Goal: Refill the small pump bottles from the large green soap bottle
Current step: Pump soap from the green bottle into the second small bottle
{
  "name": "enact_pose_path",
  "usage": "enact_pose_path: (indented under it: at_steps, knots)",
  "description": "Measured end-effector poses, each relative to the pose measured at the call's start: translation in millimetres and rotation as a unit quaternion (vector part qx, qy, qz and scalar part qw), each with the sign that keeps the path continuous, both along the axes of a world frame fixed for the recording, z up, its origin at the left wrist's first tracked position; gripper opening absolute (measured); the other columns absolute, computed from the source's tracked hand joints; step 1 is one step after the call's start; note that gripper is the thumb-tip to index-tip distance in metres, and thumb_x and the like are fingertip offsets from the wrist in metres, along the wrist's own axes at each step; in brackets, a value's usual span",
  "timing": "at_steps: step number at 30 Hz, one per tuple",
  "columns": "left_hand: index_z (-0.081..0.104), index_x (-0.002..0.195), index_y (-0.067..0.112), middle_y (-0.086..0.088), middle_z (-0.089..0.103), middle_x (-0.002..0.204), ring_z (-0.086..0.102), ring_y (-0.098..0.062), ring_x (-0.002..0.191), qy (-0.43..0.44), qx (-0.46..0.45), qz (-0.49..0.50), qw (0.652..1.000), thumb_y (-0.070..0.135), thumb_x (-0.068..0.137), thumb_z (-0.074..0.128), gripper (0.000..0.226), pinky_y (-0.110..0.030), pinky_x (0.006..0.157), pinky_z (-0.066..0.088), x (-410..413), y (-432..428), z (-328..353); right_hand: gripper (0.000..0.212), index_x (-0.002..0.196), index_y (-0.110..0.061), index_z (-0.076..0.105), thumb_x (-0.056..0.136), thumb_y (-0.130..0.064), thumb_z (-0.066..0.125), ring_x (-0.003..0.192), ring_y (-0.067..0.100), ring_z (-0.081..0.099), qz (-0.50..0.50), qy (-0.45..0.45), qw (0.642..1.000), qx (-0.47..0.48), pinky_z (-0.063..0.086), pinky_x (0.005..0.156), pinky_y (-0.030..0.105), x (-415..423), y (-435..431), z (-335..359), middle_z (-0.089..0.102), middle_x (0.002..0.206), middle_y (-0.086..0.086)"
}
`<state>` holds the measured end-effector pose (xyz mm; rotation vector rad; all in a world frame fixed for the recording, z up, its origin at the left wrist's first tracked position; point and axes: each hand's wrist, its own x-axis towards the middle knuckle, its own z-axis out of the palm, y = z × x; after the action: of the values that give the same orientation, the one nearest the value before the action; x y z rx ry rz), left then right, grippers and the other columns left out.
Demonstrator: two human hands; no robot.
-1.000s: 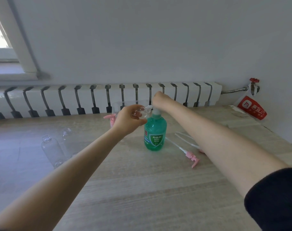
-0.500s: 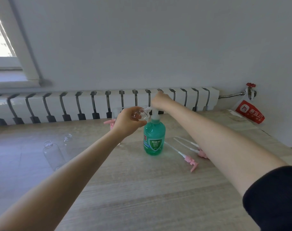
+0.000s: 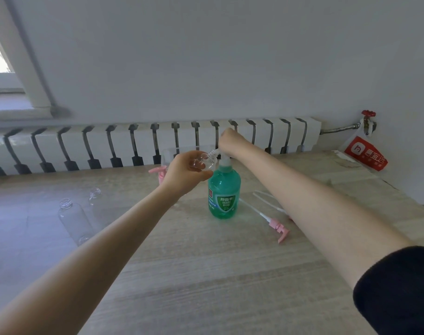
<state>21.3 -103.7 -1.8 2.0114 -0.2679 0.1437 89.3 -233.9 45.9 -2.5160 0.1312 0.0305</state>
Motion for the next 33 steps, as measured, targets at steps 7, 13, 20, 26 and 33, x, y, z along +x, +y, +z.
enact_pose_path:
  at_steps: [7, 13, 20, 26, 33]
  knots:
    - [0.059, 0.124, 0.009, -0.007, 0.066, 0.107, 0.064, -0.016, 0.094, 0.004, -0.014, 0.004, 1.000, 0.011, 0.079, 0.073, 0.047, -0.031, 0.085, 0.055, -4, -2, -5, 0.031, 0.122, 0.003, 0.052, 0.098, -0.005, 0.036, 0.081, 0.018, 0.047, 0.022, 0.011, 0.999, -0.035, 0.038, 0.065, 0.023, -2, -3, -6, 0.049, 0.088, 0.008]
    - [0.058, 0.122, 0.011, -0.007, 0.064, 0.103, 0.062, -0.014, 0.090, 0.009, -0.020, 0.005, 1.000, 0.008, 0.080, 0.072, 0.044, -0.025, 0.080, 0.054, -6, -4, -5, 0.031, 0.123, 0.003, 0.053, 0.099, -0.007, 0.036, 0.093, 0.019, 0.051, 0.012, 0.036, 0.999, -0.037, 0.043, 0.083, 0.028, -7, -3, -5, 0.056, 0.109, 0.015]
    - [0.059, 0.121, 0.011, -0.004, 0.064, 0.101, 0.063, -0.015, 0.091, 0.008, -0.018, 0.005, 1.000, 0.010, 0.080, 0.073, 0.043, -0.026, 0.081, 0.054, -5, -3, -4, 0.014, 0.102, -0.004, 0.046, 0.099, -0.015, 0.037, 0.064, 0.015, 0.043, -0.045, 0.037, 0.998, 0.025, 0.039, 0.063, 0.026, -17, -1, 1, 0.046, 0.081, 0.009]
    - [0.061, 0.120, 0.009, -0.006, 0.065, 0.103, 0.065, -0.017, 0.092, -0.001, -0.017, 0.001, 1.000, 0.012, 0.080, 0.073, 0.042, -0.033, 0.086, 0.056, -3, -3, 2, 0.039, 0.128, -0.011, 0.049, 0.094, -0.030, 0.044, 0.089, 0.024, 0.054, -0.034, 0.047, 0.977, 0.206, 0.050, 0.090, 0.042, -29, -10, 13, 0.051, 0.117, 0.010]
    - [0.060, 0.120, 0.009, -0.007, 0.066, 0.102, 0.064, -0.018, 0.093, -0.007, -0.018, 0.004, 1.000, 0.013, 0.081, 0.072, 0.040, -0.032, 0.086, 0.055, -5, -4, 1, 0.052, 0.138, -0.018, 0.044, 0.096, -0.047, 0.038, 0.127, 0.026, 0.041, 0.044, 0.038, 0.965, 0.256, 0.031, 0.106, 0.040, -59, -19, -4, 0.044, 0.141, 0.009]
